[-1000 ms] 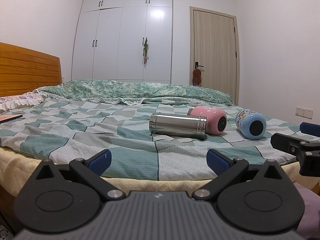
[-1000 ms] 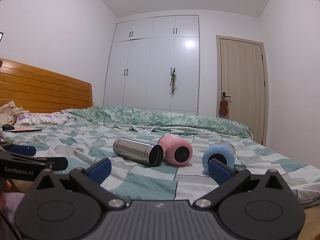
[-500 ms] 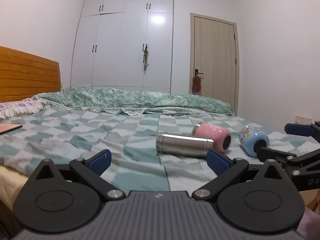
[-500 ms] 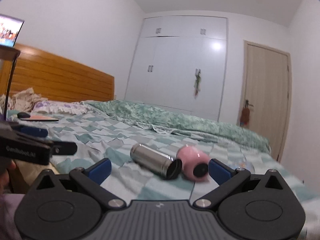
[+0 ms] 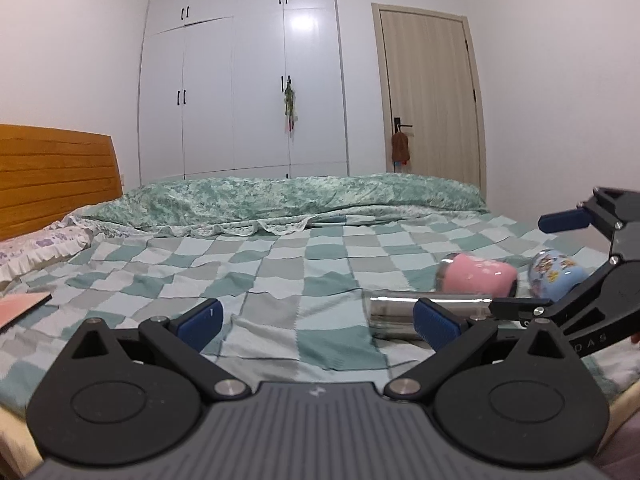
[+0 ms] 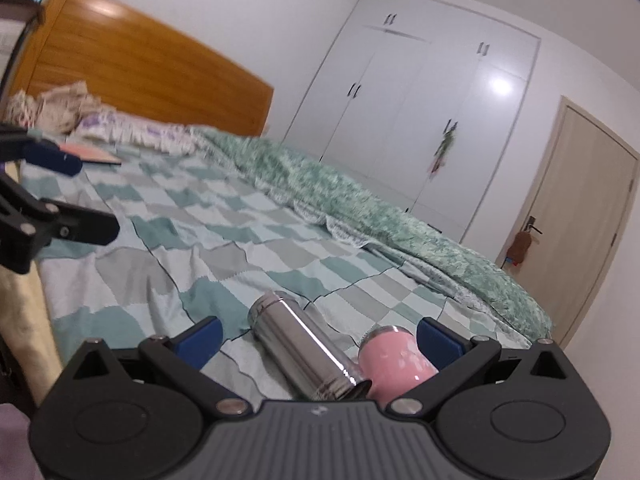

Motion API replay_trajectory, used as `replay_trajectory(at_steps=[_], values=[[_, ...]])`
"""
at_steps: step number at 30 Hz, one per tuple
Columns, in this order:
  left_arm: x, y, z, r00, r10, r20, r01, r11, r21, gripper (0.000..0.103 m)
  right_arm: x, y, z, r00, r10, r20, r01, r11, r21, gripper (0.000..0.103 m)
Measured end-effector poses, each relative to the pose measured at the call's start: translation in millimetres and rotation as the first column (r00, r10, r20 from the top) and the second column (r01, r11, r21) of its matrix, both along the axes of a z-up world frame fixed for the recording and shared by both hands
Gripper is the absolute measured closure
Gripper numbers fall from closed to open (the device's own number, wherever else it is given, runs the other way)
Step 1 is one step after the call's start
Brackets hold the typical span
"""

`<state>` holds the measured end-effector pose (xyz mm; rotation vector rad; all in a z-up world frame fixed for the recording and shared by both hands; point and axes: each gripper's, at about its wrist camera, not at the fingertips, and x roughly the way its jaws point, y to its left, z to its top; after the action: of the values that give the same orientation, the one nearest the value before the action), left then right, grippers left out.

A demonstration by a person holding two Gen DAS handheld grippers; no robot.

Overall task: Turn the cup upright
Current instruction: 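Move the right gripper down onto the lying silver tumbler's body, then close the right gripper on the silver tumbler and lift it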

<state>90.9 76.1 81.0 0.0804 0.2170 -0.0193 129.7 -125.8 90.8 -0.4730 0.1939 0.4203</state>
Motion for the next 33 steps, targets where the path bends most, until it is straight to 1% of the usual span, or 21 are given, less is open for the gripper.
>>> replay_trajectory(at_steps=[5,11,14,17,20,21,26,28,29,31,32,33], values=[[32,12,-3,0.999,-0.016,-0.052,0.017,1.000,0.002,0.000,33,21,-1,0.999,0.004,-0.034,-0.007,0.996,-0.083,0.000],[70,20,-13,0.992,-0.040,-0.119,0.041,0.999,0.011,0.000,70,40,-8,0.997,0.007,-0.077,-0.021,0.983,-0.181,0.000],[86,23,-20,0.988,-0.049,-0.144,0.052,0.998,0.018,0.000,86,46,-13,0.993,0.012,-0.117,-0.038,0.974,-0.225,0.000],[99,24,-26,0.985,-0.054,-0.165,0.057,0.998,0.014,0.000,104,55,-20,0.984,0.031,-0.175,-0.080,0.956,-0.282,0.001],[109,25,-31,0.981,-0.068,-0.182,0.070,0.998,0.004,0.000,123,61,-28,0.967,0.037,-0.252,-0.117,0.944,-0.310,0.008],[112,25,-32,0.980,-0.068,-0.187,0.070,0.998,0.005,0.000,128,62,-30,0.962,0.034,-0.270,-0.122,0.941,-0.315,0.008],[125,26,-36,0.973,-0.086,-0.214,0.086,0.996,-0.007,0.000,144,68,-36,0.954,0.018,-0.300,-0.136,0.917,-0.376,0.010],[129,24,-38,0.970,-0.092,-0.224,0.094,0.996,-0.002,0.000,150,71,-40,0.950,0.005,-0.311,-0.136,0.905,-0.403,0.015],[130,22,-39,0.969,-0.094,-0.228,0.096,0.995,0.001,0.000,153,73,-44,0.948,-0.003,-0.317,-0.137,0.898,-0.419,0.022],[132,19,-40,0.967,-0.103,-0.232,0.106,0.994,0.000,0.000,161,77,-52,0.940,-0.022,-0.340,-0.140,0.886,-0.443,0.028],[132,18,-41,0.967,-0.107,-0.233,0.110,0.994,0.000,0.000,166,79,-55,0.936,-0.031,-0.350,-0.140,0.881,-0.451,0.036],[132,17,-42,0.966,-0.110,-0.235,0.113,0.994,0.002,0.000,169,82,-59,0.933,-0.041,-0.359,-0.139,0.876,-0.461,0.036]])
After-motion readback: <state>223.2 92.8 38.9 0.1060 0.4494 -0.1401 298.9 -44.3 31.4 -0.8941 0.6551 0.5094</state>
